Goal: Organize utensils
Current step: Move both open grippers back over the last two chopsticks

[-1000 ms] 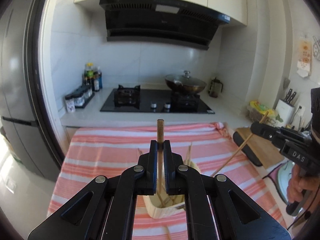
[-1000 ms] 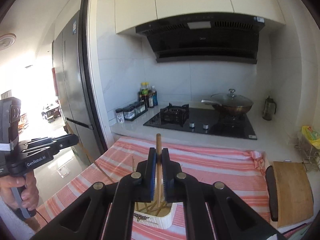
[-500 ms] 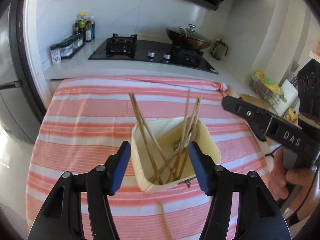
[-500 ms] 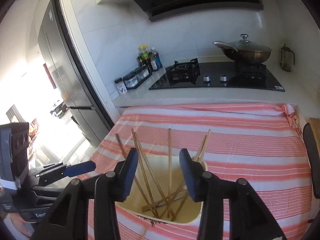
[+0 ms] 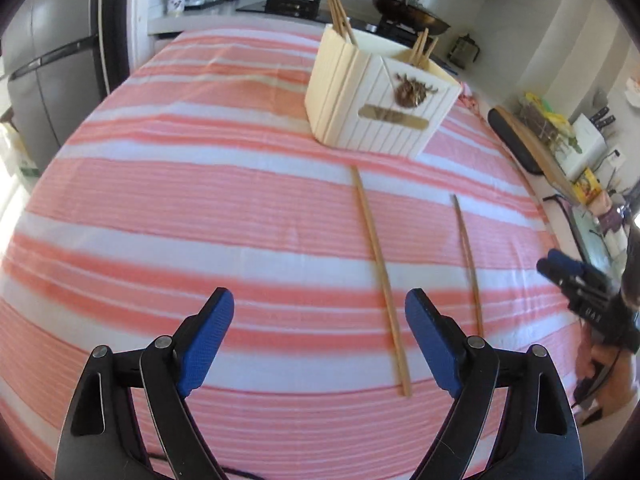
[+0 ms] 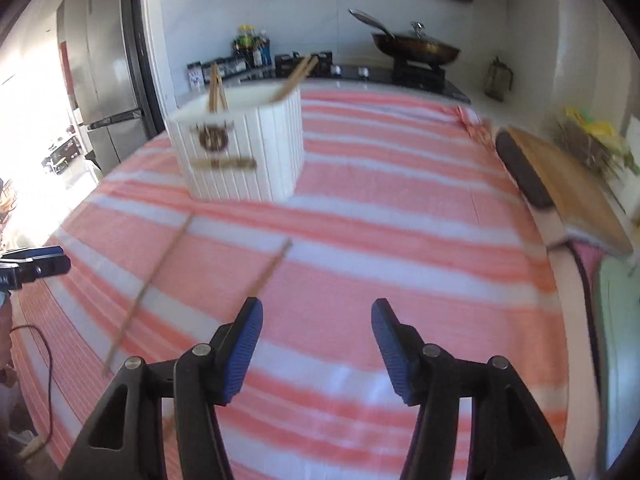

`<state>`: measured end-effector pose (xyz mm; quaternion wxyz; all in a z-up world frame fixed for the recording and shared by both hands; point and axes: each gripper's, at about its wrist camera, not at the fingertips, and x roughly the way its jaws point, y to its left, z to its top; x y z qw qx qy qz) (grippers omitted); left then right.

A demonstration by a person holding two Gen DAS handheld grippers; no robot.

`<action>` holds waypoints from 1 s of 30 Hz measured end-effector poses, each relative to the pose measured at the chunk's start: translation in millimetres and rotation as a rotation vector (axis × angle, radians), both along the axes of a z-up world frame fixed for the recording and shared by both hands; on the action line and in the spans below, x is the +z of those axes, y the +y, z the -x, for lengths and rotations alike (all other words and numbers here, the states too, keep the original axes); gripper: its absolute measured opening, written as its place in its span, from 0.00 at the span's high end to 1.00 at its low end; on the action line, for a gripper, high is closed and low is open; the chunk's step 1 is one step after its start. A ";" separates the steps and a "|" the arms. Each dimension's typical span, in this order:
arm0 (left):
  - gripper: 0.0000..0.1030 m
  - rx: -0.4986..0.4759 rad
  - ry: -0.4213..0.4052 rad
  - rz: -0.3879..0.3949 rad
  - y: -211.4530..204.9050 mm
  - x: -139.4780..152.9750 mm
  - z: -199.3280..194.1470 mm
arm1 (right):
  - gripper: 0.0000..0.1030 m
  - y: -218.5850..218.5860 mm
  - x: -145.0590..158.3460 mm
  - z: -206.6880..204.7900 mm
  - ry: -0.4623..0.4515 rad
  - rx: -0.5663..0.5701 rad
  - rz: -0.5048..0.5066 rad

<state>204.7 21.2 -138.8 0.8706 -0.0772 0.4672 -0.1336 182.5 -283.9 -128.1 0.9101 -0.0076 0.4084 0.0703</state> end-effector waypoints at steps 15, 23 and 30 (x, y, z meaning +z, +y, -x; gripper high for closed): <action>0.14 0.020 -0.063 -0.095 -42.9 -14.8 32.7 | 0.44 -30.0 -52.2 79.7 0.029 -0.161 -0.101; 0.14 0.039 -0.094 -0.156 -44.1 -12.8 31.7 | 0.44 -29.1 -53.7 79.3 0.035 -0.168 -0.097; 0.14 0.044 -0.106 -0.187 -44.2 -16.2 30.4 | 0.44 -25.2 -54.5 78.1 0.039 -0.170 -0.067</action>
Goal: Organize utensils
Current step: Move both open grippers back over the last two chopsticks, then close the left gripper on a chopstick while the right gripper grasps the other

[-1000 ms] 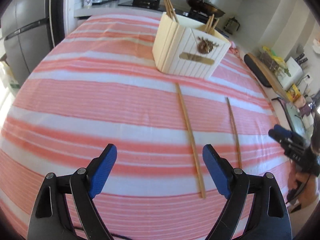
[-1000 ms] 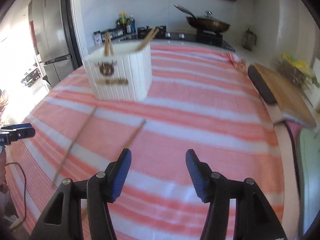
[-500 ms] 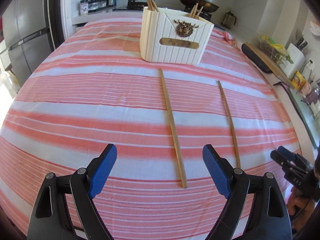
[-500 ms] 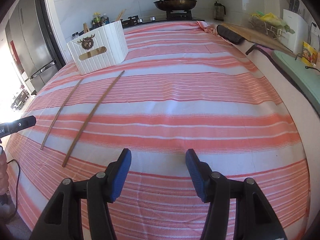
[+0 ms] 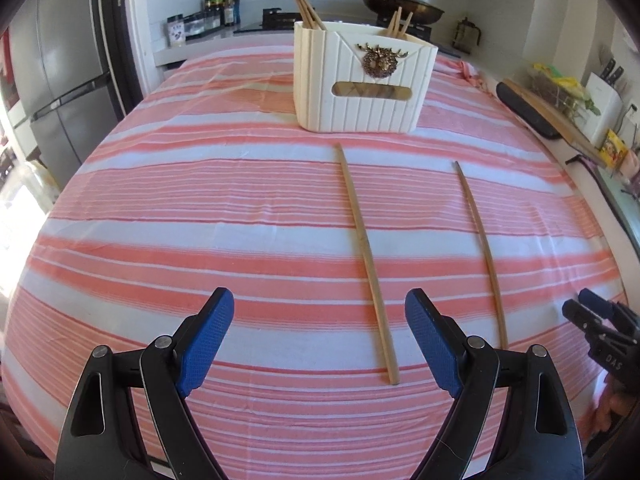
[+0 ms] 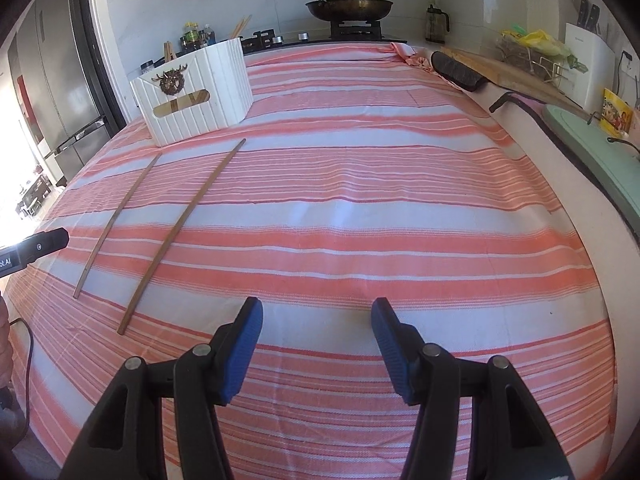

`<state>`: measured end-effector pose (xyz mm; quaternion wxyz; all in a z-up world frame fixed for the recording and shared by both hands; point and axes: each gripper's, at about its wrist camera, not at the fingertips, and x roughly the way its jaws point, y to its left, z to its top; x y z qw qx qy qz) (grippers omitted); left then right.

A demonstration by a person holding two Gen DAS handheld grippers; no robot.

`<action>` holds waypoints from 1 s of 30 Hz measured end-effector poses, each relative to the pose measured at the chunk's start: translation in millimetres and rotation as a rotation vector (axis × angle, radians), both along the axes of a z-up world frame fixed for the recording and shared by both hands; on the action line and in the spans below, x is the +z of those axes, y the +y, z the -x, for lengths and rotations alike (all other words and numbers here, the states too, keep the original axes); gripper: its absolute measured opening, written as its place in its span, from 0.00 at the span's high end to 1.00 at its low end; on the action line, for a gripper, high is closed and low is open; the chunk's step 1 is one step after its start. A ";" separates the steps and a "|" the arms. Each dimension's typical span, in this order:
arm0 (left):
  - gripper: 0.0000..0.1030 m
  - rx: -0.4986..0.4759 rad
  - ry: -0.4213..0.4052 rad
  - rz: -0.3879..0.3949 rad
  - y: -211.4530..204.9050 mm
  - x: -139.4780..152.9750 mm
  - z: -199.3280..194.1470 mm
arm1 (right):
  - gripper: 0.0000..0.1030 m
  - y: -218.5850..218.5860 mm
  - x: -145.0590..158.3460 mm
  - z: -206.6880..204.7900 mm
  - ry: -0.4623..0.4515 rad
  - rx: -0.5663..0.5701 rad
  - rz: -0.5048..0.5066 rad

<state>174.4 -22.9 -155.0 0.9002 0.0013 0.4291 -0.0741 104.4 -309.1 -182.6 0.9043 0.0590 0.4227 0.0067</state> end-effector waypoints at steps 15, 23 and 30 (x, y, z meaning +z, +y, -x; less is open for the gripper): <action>0.14 -0.031 0.047 0.048 0.6 -6.4 -5.5 | 0.43 2.2 -0.9 -0.5 0.005 0.001 0.016; 0.18 -0.079 0.065 -0.038 -22.4 -14.5 -27.7 | 0.42 25.4 8.8 -11.8 0.038 0.060 -0.015; 0.73 -0.074 0.084 -0.065 -28.0 -21.3 -31.8 | 0.42 97.3 21.0 -59.5 0.082 0.225 -0.032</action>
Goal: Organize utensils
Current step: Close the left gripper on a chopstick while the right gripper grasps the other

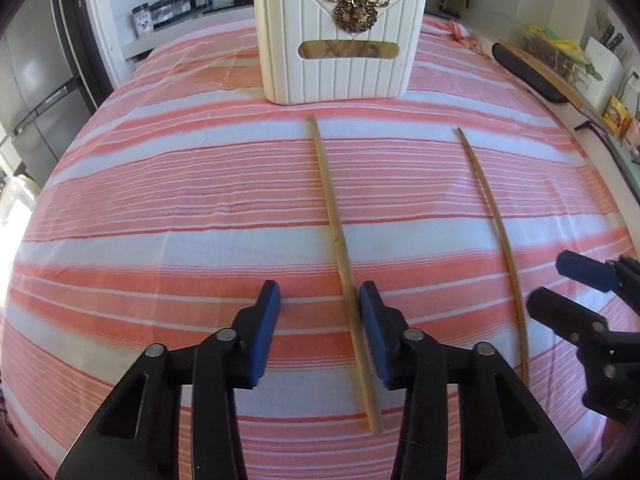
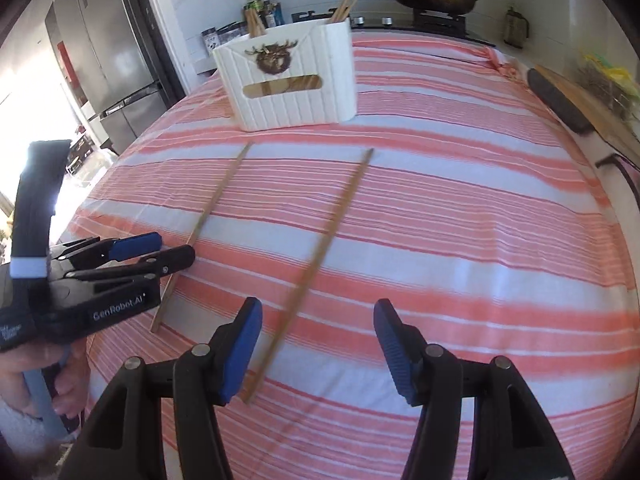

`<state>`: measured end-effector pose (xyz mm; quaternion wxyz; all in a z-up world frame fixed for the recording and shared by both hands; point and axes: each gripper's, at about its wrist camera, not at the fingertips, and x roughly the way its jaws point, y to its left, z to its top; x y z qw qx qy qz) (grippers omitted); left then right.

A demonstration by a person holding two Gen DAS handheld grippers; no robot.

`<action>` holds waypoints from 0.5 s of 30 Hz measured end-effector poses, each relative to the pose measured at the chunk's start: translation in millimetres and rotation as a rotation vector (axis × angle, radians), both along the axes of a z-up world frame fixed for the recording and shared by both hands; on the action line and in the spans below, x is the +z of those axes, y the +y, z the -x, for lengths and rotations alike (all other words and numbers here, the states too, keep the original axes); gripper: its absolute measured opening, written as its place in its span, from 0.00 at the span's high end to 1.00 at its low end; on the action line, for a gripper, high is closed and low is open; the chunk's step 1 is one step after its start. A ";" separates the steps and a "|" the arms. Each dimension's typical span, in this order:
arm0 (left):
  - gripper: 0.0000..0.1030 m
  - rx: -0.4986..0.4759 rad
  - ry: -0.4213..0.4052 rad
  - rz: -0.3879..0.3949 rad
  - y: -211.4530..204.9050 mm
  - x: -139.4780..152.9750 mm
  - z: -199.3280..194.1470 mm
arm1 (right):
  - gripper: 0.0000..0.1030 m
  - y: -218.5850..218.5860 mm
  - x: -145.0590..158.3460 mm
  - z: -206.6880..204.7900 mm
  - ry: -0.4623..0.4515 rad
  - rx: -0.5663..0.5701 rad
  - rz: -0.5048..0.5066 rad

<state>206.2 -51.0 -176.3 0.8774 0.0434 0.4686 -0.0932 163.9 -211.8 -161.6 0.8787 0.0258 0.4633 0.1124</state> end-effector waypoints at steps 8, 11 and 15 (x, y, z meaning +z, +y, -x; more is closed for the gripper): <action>0.95 -0.020 0.004 0.039 8.0 0.2 26.7 | 0.92 13.9 -15.6 -1.3 -0.002 -0.020 0.120; 0.95 -0.052 0.017 0.051 13.9 0.7 45.6 | 0.93 0.5 -14.0 15.7 0.007 -0.026 0.121; 0.94 -0.091 0.036 0.062 27.0 1.2 73.4 | 0.94 -18.6 -13.4 47.5 0.025 -0.031 0.134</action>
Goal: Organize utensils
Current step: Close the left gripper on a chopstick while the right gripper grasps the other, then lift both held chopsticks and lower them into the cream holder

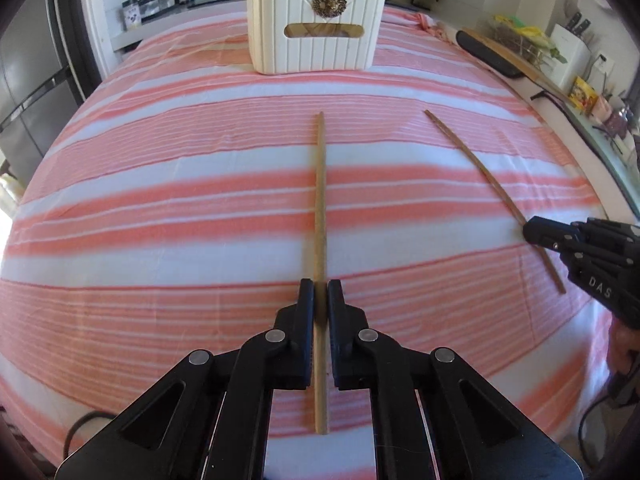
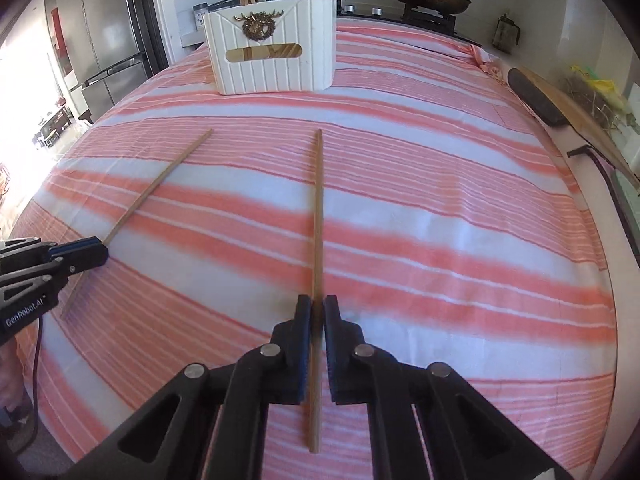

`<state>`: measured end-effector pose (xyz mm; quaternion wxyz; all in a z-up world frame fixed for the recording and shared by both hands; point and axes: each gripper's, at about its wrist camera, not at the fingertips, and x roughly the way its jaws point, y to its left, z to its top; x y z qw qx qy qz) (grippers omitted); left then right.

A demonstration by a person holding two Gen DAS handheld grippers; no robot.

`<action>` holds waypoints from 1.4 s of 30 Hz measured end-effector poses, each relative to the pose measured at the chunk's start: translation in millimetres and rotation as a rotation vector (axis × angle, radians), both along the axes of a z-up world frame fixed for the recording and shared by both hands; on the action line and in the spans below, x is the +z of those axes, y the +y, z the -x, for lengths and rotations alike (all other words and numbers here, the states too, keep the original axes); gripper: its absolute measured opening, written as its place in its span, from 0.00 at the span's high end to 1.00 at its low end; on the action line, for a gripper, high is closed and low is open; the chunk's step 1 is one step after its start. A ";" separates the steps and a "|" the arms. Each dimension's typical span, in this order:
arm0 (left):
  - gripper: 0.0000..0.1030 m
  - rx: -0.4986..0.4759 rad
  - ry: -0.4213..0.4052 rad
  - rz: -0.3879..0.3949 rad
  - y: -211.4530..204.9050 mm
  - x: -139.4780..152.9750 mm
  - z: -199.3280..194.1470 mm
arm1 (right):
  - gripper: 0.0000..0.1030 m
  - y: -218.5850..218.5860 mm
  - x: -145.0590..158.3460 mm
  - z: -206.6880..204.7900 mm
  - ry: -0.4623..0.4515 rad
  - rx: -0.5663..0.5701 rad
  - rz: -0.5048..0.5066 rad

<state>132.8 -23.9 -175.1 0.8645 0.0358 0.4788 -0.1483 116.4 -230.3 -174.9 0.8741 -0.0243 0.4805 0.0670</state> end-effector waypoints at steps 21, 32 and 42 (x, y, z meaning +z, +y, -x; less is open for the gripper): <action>0.36 -0.204 0.128 -0.178 -29.2 1.4 -82.8 | 0.59 -5.4 14.9 -49.7 0.161 0.189 0.060; 0.96 -0.174 0.047 -0.087 -29.8 24.6 -74.2 | 0.94 -17.7 20.7 -86.2 0.079 0.086 -0.062; 0.96 -0.146 -0.249 0.165 18.4 141.0 -21.1 | 0.94 -35.5 147.0 -5.3 -0.268 0.106 -0.205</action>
